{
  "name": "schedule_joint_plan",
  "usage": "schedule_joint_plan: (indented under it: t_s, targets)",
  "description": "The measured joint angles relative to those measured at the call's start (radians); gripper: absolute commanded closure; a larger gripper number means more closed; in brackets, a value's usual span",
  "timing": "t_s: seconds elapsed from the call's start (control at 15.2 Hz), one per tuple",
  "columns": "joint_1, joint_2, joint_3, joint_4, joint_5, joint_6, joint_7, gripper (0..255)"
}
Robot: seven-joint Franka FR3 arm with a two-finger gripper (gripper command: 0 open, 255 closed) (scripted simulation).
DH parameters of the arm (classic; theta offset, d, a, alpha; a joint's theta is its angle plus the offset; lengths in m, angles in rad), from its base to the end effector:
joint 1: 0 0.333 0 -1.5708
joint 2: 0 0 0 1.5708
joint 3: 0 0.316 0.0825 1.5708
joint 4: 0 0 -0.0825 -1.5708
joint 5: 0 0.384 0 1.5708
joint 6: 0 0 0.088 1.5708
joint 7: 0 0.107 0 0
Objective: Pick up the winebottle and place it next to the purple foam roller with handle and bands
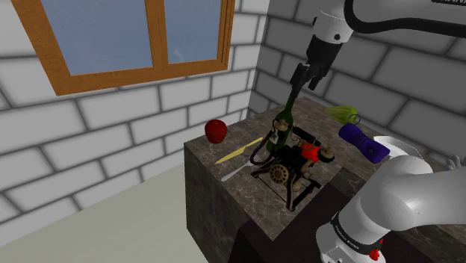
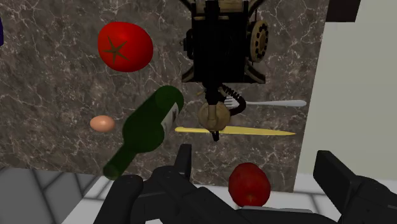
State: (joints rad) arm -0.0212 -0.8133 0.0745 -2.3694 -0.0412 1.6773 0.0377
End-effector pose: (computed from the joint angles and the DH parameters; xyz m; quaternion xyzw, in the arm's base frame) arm 0.3100 0.0199 0.6021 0.9971 -0.0012 0.0614 0.0455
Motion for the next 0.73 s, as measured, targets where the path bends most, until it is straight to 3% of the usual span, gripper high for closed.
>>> schedule_joint_plan:
  t_s: [0.33,0.73]
  targets:
    - [-0.016,0.046,-0.053,-0.007,-0.02,0.058,-0.052,0]
    - [-0.047,0.176,-0.174,-0.014,-0.056,0.204,-0.174,0]
